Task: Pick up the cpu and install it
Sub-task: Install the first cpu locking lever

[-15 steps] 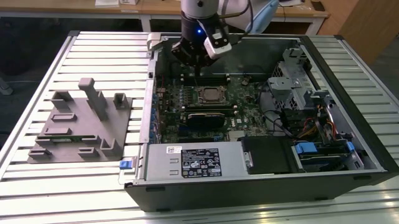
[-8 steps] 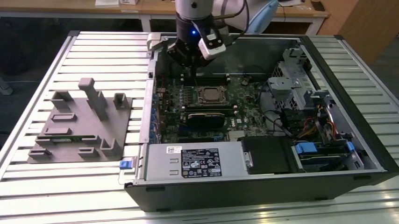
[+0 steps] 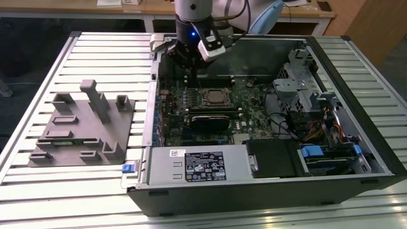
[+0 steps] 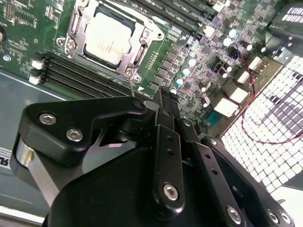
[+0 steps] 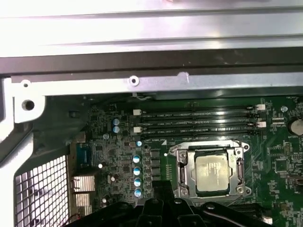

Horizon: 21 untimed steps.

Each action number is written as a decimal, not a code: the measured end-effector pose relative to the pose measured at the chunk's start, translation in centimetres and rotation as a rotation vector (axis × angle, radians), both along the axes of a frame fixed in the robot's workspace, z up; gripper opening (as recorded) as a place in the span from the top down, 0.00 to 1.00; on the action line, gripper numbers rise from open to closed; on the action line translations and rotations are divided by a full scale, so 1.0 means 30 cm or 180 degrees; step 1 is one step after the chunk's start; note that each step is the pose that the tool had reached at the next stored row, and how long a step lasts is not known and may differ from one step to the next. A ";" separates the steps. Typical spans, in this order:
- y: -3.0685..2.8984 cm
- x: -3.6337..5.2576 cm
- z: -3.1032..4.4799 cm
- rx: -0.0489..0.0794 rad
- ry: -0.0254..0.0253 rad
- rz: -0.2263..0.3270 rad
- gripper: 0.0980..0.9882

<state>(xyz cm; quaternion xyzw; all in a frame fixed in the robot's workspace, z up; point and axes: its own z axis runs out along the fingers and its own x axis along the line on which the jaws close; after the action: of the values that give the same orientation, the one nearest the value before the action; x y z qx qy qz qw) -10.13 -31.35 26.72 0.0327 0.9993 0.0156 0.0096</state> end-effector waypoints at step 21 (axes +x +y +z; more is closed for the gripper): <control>0.075 -0.014 -0.032 0.0001 0.0000 0.0000 0.99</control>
<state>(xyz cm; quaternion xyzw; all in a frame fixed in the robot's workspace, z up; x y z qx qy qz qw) -10.55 -29.09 25.77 0.0328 0.9993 0.0158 0.0097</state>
